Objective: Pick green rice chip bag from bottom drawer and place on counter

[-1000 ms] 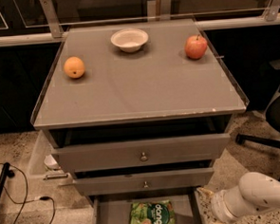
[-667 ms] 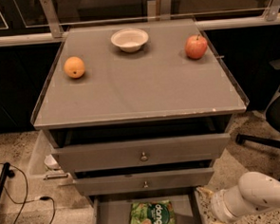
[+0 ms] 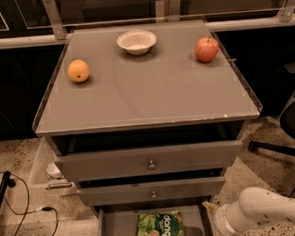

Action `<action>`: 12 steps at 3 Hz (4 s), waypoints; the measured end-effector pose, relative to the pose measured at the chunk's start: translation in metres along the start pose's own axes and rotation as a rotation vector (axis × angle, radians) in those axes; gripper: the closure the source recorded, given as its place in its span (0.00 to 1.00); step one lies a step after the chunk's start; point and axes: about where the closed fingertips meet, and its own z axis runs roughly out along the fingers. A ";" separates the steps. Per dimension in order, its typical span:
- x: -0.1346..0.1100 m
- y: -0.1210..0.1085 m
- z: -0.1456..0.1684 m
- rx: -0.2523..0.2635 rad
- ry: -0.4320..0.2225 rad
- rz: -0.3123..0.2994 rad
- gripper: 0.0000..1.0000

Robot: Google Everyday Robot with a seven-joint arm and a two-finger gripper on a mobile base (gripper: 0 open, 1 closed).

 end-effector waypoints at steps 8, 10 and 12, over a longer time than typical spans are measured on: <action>-0.008 -0.073 0.235 0.016 -0.370 0.019 0.00; -0.021 -0.068 0.282 0.061 -0.376 -0.044 0.00; -0.024 -0.064 0.309 0.081 -0.408 -0.084 0.00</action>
Offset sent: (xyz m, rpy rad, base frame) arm 0.0587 0.0107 -0.1412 0.3115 -0.0515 -0.0747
